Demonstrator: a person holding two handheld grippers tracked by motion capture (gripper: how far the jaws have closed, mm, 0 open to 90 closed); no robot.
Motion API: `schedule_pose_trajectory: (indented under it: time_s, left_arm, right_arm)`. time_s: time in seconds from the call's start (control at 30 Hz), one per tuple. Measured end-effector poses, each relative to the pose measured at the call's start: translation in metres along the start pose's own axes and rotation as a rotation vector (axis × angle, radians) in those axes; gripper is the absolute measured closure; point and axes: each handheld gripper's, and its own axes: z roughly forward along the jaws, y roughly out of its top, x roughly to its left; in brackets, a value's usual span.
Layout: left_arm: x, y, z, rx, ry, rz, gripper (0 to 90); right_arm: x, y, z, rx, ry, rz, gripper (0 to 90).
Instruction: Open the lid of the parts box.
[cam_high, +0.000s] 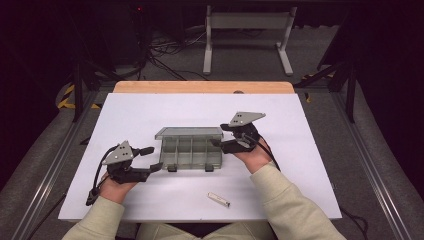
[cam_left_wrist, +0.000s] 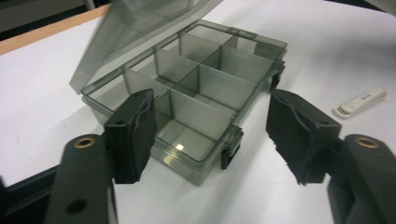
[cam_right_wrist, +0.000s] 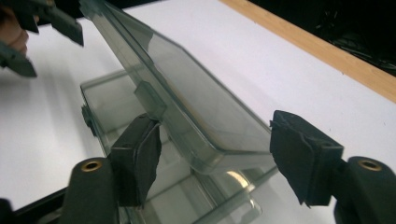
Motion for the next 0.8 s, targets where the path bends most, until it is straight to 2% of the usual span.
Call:
schedule_pose_trajectory:
  time_s: [0.13,0.43,0.8]
  left_arm:
    - [-0.002,-0.001,-0.006,-0.005,-0.006,-0.01,26.3]
    - [-0.001,-0.004,-0.018,-0.022,0.005,-0.026,24.7]
    - [0.001,-0.006,-0.018,-0.018,0.012,-0.033,23.4]
  right_arm:
    - [-0.008,0.005,0.0,-0.022,0.01,0.029,37.1]
    - [-0.02,0.019,0.002,-0.037,-0.011,0.023,40.4]
    - [-0.035,0.029,0.007,-0.056,-0.05,0.022,42.0]
